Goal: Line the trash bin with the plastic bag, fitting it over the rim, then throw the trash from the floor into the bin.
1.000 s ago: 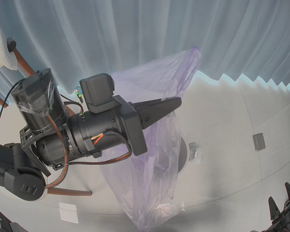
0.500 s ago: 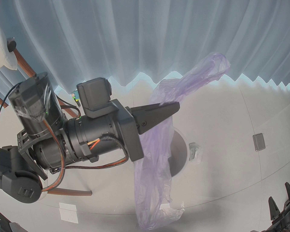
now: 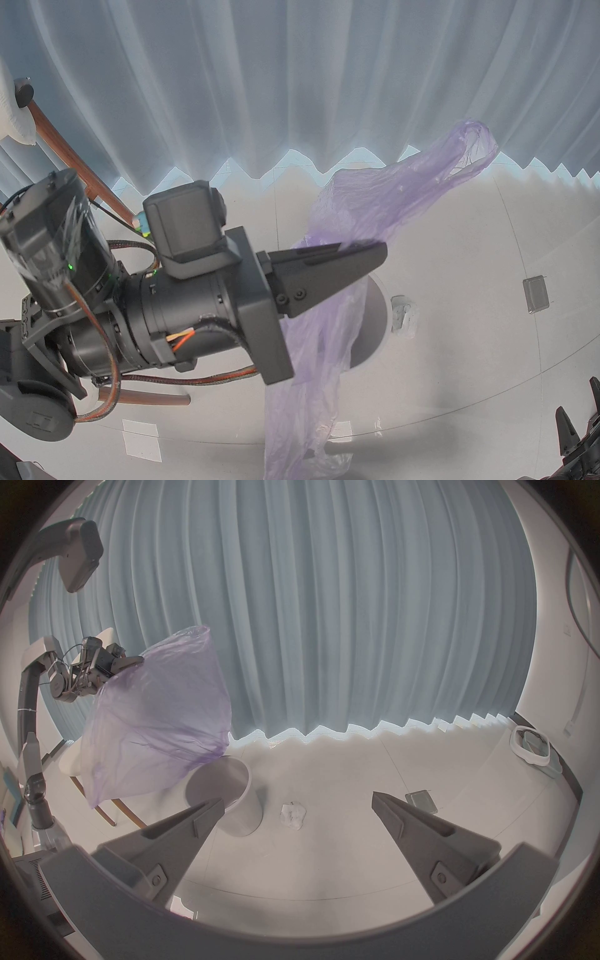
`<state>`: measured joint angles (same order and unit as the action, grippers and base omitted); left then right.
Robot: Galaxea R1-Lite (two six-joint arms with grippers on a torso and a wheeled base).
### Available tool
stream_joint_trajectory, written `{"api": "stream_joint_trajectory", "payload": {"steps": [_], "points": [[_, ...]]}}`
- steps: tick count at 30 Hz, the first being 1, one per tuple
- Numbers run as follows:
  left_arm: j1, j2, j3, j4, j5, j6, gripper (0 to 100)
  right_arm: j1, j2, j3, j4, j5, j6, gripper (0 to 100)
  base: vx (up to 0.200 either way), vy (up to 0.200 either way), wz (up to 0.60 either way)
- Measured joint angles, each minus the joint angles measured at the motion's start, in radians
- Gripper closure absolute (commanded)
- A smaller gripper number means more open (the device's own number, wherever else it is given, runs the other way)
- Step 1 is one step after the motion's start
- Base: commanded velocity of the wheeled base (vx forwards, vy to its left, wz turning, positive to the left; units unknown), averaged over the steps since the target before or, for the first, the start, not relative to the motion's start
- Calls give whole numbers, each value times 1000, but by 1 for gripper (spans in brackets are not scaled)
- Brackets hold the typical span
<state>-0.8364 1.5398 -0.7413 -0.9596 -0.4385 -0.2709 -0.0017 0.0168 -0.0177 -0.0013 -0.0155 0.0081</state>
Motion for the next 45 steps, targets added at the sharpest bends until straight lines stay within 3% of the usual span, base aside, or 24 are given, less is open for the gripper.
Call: {"api": "stream_joint_trajectory", "payload": {"steps": [9,18,23,28,36,40,45], "points": [[-39,-42,61,-5,-33,1,100,0,0,0,0,0,0,0,0,0,0],[-17,-46,97,-8,-64,1,100,0,0,0,0,0,0,0,0,0,0],[57,-36,125,-23,-147,-1,100,0,0,0,0,0,0,0,0,0,0],[138,-10,144,-125,-204,-4,100,0,0,0,0,0,0,0,0,0,0],[236,74,150,-400,-214,-56,100,0,0,0,0,0,0,0,0,0,0],[263,107,146,-451,-214,-159,100,0,0,0,0,0,0,0,0,0,0],[295,134,126,-466,-210,-186,100,0,0,0,0,0,0,0,0,0,0]]}}
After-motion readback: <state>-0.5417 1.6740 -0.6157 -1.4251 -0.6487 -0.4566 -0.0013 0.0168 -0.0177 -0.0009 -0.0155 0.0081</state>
